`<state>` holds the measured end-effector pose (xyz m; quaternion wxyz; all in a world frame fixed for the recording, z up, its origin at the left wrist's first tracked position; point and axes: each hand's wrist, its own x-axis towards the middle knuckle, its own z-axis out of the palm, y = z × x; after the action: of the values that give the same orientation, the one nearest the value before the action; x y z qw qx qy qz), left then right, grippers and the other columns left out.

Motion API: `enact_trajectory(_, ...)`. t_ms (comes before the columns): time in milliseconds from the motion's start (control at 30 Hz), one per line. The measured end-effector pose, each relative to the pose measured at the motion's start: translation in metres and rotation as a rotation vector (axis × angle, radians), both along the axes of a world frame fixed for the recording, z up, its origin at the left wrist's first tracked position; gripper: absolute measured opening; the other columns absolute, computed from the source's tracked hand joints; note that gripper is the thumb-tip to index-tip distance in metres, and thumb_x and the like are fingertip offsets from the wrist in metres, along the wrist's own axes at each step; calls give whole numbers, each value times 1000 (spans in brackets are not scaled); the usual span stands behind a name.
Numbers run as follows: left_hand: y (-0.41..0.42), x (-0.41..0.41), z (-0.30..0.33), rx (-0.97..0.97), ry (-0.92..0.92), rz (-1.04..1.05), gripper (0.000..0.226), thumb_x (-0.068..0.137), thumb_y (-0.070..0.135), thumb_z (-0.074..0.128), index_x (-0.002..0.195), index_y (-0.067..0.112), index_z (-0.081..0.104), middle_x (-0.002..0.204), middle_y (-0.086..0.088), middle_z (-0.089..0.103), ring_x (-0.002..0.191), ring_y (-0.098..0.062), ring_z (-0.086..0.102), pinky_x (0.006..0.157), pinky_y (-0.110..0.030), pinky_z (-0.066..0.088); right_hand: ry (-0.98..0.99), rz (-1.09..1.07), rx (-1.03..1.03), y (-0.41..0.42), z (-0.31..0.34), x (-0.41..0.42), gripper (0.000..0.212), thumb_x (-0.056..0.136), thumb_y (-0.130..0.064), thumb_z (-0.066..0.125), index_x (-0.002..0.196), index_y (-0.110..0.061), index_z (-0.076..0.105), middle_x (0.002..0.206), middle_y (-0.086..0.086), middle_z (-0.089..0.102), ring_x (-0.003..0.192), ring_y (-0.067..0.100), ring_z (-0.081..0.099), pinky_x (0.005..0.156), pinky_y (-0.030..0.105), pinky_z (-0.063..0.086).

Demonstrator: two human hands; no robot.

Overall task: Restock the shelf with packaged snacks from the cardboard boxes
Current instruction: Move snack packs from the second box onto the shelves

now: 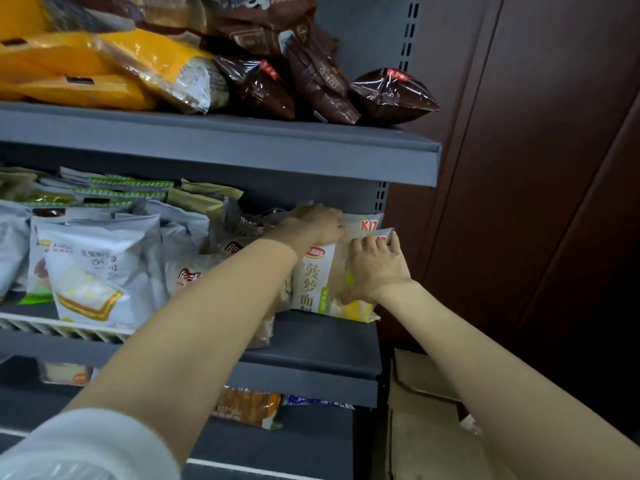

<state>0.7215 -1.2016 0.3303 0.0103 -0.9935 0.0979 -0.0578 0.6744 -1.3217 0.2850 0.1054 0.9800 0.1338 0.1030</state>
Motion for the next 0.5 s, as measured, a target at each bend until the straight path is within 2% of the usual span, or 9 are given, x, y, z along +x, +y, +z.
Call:
enact_trajectory(100,13,-20,4,-108,-92,-32,29,93,30,43,115,22,59,126,-5,59,118,-28,54,96,-36,43,-21,-16,-44,0,0,-6,114,63,-72,65,144,-7,19,143,14,32,140,29,24,116,54,-8)
enact_trajectory(167,25,-37,7,-145,-182,-56,26,94,28,42,111,21,60,123,-5,61,116,-28,54,94,-36,41,-4,-12,-25,3,-2,-14,120,65,-67,66,149,-7,4,153,15,15,146,28,7,114,52,-14)
enact_trajectory(233,41,-57,10,-128,-273,-56,30,97,26,36,117,18,57,126,-8,58,117,-29,52,94,-37,38,19,31,111,12,-2,-26,122,67,-59,68,151,-11,-6,158,11,0,147,25,-7,114,48,-16)
enact_trajectory(267,49,-63,10,-122,-297,-50,32,99,25,33,121,17,55,128,-10,57,118,-30,51,94,-37,38,27,79,205,17,-2,-32,118,70,-55,68,151,-13,-6,158,10,-1,147,25,-8,116,45,-13)
enact_trajectory(367,82,-80,9,-222,-305,-14,31,100,25,32,121,19,54,124,-12,60,111,-33,56,90,-37,44,38,270,502,40,1,-51,88,82,-34,64,151,-16,12,152,11,18,142,27,14,115,33,13)
enact_trajectory(433,107,-93,5,-347,-289,-48,29,98,23,35,118,18,56,119,-12,63,108,-34,58,91,-40,47,33,289,623,62,2,-61,73,85,-26,57,148,-19,21,143,16,30,128,36,38,105,37,35)
enact_trajectory(500,130,-109,0,-430,-241,-82,34,94,24,37,119,14,57,122,-13,62,110,-31,57,93,-41,46,41,194,671,83,2,-65,61,91,-24,49,146,-16,23,139,23,33,110,42,54,91,42,48)
